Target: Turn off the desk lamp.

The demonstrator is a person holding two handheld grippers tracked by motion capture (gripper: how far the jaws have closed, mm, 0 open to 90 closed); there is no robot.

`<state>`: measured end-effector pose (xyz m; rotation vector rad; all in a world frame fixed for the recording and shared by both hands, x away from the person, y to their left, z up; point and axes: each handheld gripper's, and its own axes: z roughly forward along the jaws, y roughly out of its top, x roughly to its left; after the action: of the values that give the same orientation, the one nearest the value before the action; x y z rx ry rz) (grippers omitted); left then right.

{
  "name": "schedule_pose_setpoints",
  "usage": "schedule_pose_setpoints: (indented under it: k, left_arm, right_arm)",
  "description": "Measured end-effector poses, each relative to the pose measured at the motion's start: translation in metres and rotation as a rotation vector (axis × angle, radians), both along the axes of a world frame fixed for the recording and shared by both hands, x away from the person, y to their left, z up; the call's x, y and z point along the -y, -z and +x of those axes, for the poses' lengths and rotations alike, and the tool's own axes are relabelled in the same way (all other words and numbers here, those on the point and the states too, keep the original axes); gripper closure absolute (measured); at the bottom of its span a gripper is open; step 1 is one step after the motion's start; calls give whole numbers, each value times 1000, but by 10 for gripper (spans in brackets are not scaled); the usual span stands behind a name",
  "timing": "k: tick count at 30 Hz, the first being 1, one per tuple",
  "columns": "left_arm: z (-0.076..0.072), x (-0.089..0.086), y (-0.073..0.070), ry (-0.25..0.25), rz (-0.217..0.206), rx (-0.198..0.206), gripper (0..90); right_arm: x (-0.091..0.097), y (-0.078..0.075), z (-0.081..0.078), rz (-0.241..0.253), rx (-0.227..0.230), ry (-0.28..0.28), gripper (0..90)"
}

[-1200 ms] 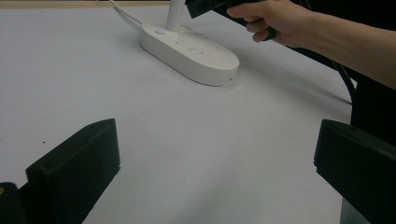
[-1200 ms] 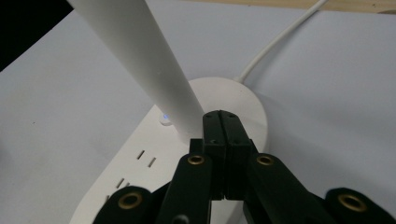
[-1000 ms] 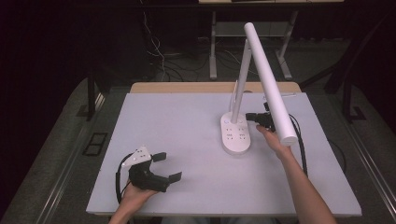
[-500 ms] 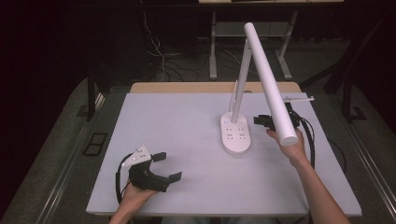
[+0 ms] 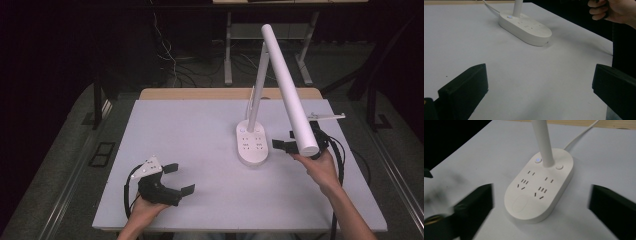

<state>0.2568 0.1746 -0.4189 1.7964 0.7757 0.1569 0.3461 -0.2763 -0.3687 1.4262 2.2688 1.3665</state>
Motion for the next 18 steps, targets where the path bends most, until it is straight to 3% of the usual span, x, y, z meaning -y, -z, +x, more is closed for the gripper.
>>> schedule_pose_setpoints:
  k: [8,18]
  left_arm:
    - [0,-1,0,-2,-2,-2,0]
    - [0,0,0,-1,4,1,0]
  right_arm:
    - [1,4,-29,22,39,-42,5]
    - [7,15,-56,33,51,-52,6]
